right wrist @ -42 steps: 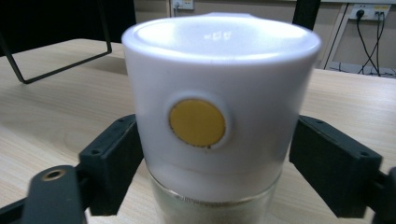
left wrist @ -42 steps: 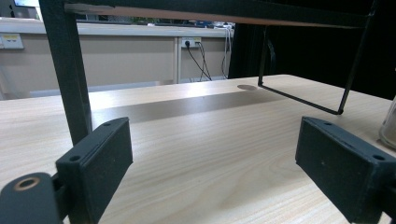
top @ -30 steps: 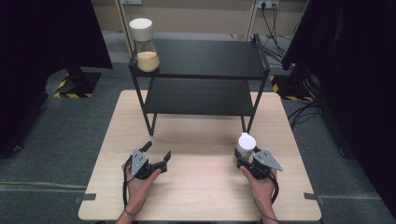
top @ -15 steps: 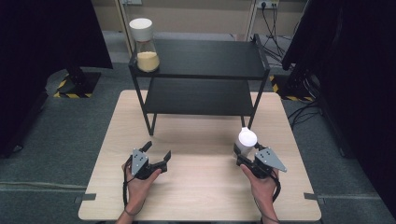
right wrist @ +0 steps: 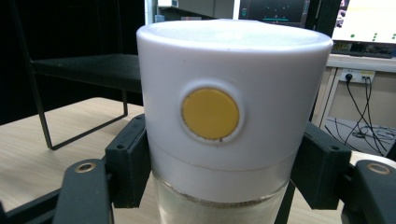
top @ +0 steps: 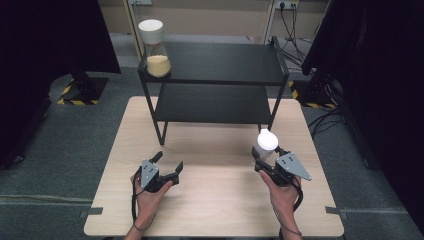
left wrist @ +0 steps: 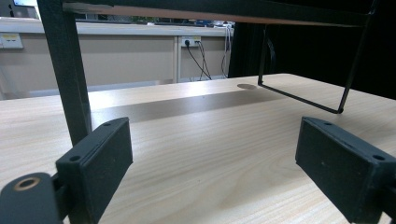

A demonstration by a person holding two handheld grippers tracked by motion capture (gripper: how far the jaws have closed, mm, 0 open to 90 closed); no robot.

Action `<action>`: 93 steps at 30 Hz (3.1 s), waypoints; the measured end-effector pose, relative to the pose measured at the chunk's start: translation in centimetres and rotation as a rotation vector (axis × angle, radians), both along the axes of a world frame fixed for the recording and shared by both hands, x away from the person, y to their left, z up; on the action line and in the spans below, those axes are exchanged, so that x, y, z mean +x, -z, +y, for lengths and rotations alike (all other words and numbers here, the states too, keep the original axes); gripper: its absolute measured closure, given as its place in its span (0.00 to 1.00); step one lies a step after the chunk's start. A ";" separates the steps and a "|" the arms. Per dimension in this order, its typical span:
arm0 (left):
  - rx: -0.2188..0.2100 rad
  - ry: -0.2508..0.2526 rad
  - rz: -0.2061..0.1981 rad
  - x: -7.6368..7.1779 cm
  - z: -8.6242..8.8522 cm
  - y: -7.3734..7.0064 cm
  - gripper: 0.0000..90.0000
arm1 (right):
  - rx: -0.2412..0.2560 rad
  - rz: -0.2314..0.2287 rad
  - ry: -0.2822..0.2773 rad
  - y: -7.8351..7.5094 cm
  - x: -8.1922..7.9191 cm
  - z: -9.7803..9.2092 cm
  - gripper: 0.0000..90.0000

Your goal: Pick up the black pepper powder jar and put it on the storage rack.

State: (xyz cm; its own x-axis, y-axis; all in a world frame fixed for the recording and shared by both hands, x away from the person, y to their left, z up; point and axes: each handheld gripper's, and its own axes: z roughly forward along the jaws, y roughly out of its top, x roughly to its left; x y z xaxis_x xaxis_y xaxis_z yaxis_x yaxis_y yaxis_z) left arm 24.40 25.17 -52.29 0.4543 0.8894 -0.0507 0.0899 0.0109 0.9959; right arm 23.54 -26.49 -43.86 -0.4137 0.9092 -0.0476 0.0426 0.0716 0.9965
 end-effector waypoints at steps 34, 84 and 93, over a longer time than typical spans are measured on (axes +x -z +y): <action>0.002 0.005 0.001 0.1 0.0 0.0 0.11 | 0.016 -0.051 -0.007 -2.6 0.8 0.2 0.34; 0.005 0.005 0.001 0.1 0.0 -0.1 0.11 | 0.038 -0.133 -0.014 -7.0 2.3 1.3 0.34; 0.005 0.005 0.001 0.1 0.0 -0.1 0.11 | 0.045 -0.141 -0.015 -7.6 2.5 1.5 0.34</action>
State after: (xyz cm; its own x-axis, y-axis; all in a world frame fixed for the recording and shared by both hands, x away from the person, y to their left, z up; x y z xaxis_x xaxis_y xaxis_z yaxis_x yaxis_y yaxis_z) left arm 24.46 25.16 -52.24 0.4585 0.8875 -0.0472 0.0914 0.0058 0.9958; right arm 26.06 -25.04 -36.26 -0.4198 0.9053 -0.0657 -0.0988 0.0263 0.9948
